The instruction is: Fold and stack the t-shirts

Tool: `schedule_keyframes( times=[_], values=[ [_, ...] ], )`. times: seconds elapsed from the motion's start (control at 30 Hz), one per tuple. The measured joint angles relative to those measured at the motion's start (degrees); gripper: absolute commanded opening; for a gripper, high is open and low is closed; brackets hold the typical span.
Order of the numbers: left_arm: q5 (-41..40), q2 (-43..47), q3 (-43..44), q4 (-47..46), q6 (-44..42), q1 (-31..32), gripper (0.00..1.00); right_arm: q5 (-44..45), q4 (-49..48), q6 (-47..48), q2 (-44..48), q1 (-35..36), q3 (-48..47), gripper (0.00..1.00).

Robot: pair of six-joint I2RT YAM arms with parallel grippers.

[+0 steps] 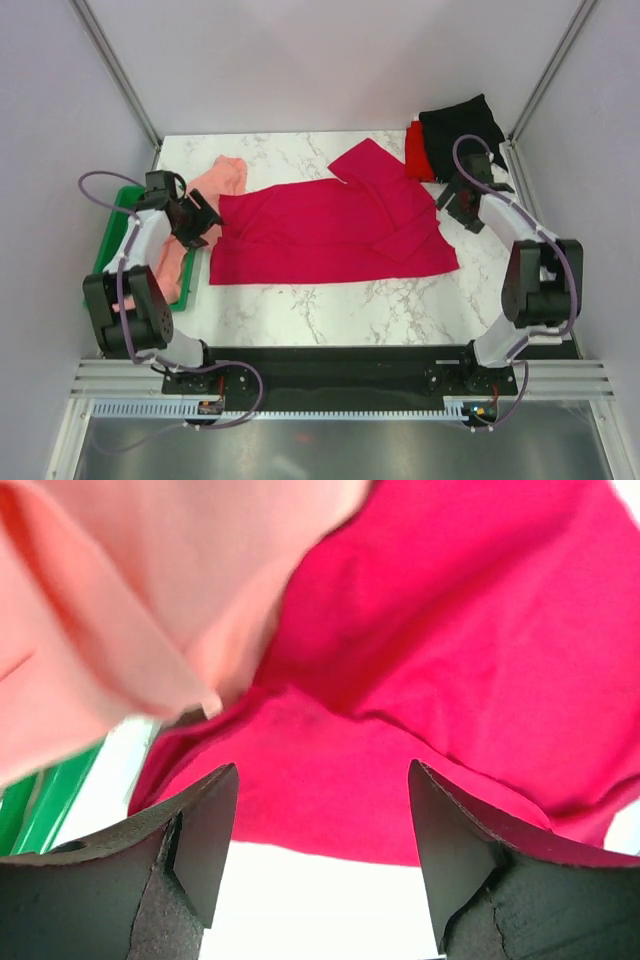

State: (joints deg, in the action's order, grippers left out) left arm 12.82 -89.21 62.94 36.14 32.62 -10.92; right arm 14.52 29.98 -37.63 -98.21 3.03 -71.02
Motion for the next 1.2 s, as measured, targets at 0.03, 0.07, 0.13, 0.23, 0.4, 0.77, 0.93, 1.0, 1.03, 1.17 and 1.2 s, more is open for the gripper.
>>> schedule_keyframes(
  times=[0.03,0.07,0.13,0.23,0.4,0.77,0.93,1.0,1.03,1.17,1.2],
  values=[
    [0.0,1.6,-0.2,0.3,-0.2,0.0,0.76,-1.2,-0.9,0.2,1.7,-1.7,2.1,0.86],
    [-0.1,3.8,-0.7,0.3,-0.3,0.0,0.75,-2.0,-1.1,0.2,3.9,-2.8,4.3,0.86],
    [-0.2,9.3,-3.3,-0.2,-0.4,0.0,0.74,-4.0,-1.4,0.1,11.5,-3.8,10.6,0.83],
    [-0.5,16.4,-9.3,-0.5,-0.2,0.0,0.73,-8.0,-3.2,-1.1,25.0,-3.2,21.0,0.78],
    [-0.7,22.6,-20.9,-2.1,2.1,0.0,0.72,-14.0,-7.3,-3.6,36.4,-4.0,35.5,0.72],
    [-1.8,19.2,-28.4,-9.3,6.0,0.0,0.7,-16.9,-15.1,-4.6,30.4,-7.7,41.7,0.66],
    [-2.0,18.0,-30.5,-13.4,7.0,0.0,0.62,-17.5,-20.3,-4.5,27.4,-8.6,42.4,0.61],
    [-2.2,17.0,-30.5,-15.0,7.3,0.0,0.57,-17.5,-21.7,-4.5,26.8,-8.6,42.8,0.53],
    [-2.2,16.3,-30.5,-15.8,7.5,0.0,0.5,-17.6,-22.3,-4.4,26.6,-8.6,42.9,0.49],
    [-2.2,13.6,-30.6,-18.2,9.0,0.1,0.09,-17.7,-24.2,-4.0,25.5,-8.6,43.3,0.19],
    [-2.3,13.0,-30.6,-18.6,9.2,0.1,0.03,-17.7,-24.4,-4.0,25.2,-8.6,43.4,0.12]
  ],
)
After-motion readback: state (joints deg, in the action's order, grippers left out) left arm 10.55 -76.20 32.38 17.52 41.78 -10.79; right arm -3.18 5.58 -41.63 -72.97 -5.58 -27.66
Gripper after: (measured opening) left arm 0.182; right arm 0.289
